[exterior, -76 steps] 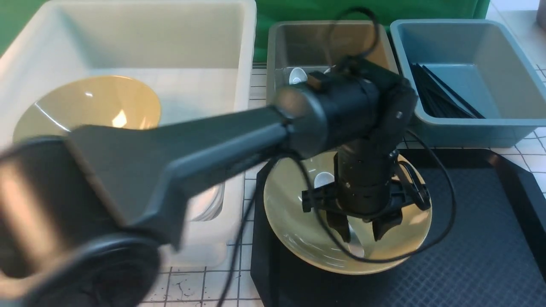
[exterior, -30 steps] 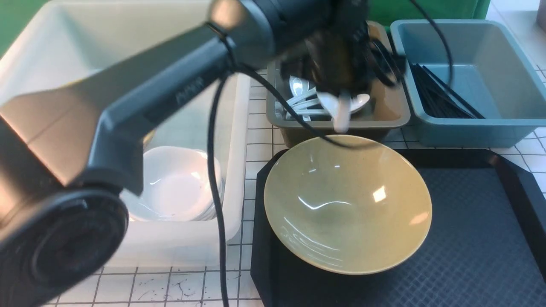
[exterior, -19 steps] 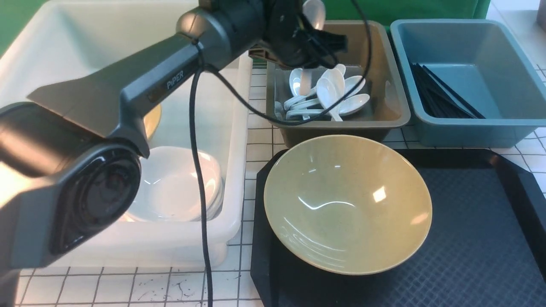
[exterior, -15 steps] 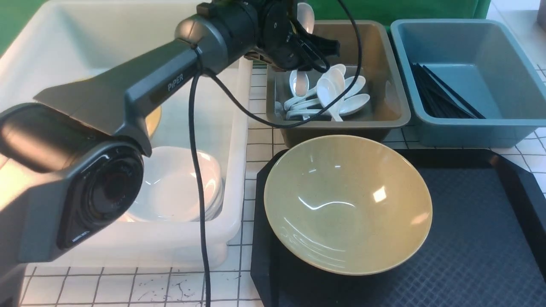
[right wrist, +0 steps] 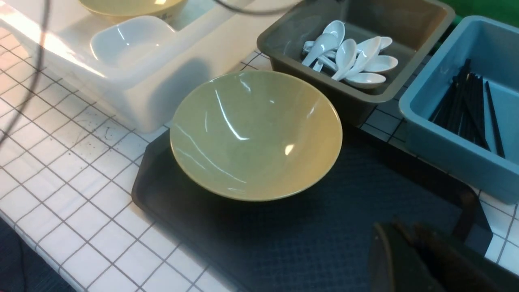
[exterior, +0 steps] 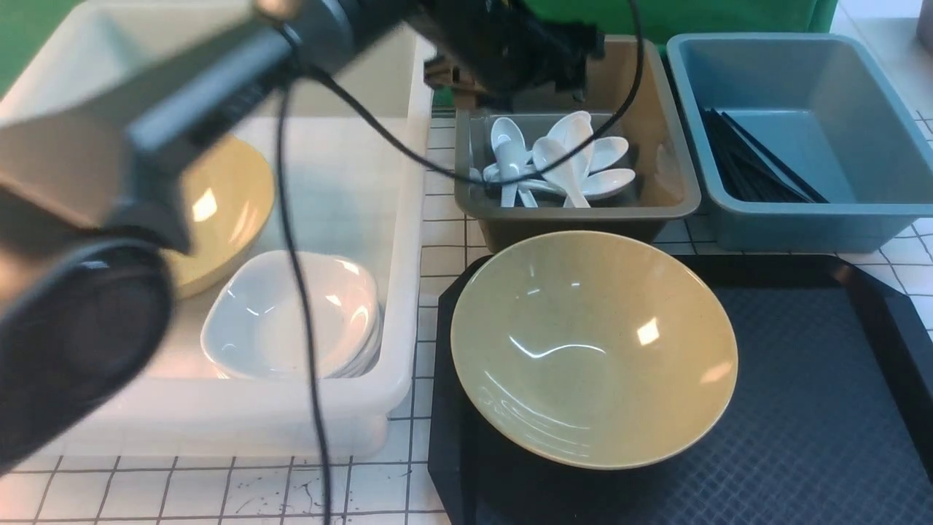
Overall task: On white black table put chopsticks spoon bowls plates into blue grey white boxes.
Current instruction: 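Pick up a white spoon from the spoon tray with the left gripper, then grasp the large bowl on the tray by its rim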
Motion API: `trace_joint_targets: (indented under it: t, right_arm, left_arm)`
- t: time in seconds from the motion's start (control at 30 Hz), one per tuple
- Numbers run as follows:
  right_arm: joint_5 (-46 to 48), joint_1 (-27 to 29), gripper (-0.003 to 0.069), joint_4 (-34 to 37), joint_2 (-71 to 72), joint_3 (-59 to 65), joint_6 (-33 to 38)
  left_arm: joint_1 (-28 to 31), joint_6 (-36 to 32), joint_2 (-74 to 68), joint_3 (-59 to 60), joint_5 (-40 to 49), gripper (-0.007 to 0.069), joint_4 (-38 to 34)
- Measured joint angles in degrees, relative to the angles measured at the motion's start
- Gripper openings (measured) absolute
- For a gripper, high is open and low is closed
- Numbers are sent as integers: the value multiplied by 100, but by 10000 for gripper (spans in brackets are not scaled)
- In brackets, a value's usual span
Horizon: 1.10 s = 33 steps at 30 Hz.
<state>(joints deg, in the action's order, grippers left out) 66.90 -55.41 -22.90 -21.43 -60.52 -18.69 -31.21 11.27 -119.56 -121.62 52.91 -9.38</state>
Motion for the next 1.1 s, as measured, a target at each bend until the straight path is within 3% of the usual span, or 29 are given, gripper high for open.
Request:
trace_joint_targets:
  t: [0.1, 0.17, 0.37, 0.5, 0.6, 0.87, 0.97, 1.1]
  right_arm:
    - [13, 0, 69, 0, 0, 0, 45]
    - [20, 0, 71, 0, 0, 0, 84]
    - [20, 0, 76, 0, 0, 0, 172]
    - [20, 0, 78, 0, 0, 0, 215]
    - [20, 0, 80, 0, 0, 0, 223]
    - [20, 0, 89, 29, 0, 0, 226]
    - [20, 0, 89, 40, 0, 0, 226]
    - [20, 0, 92, 47, 0, 0, 226]
  left_arm:
    - [-206, -105, 651, 192, 707, 153, 34]
    - [-450, -242, 1126, 505, 1037, 47, 111]
    - [-1422, -294, 1851, 1852, 1228, -1, 251]
    - [-2351, -321, 1717, 2967, 622, 8, 326]
    - [-2676, -435, 1505, 3206, 187, 88, 420]
    - [-2751, -452, 782, 3233, -428, 516, 938]
    - [-2751, -452, 451, 3233, -636, 582, 1355]
    - [-2751, -464, 59, 3233, -704, 561, 1689]
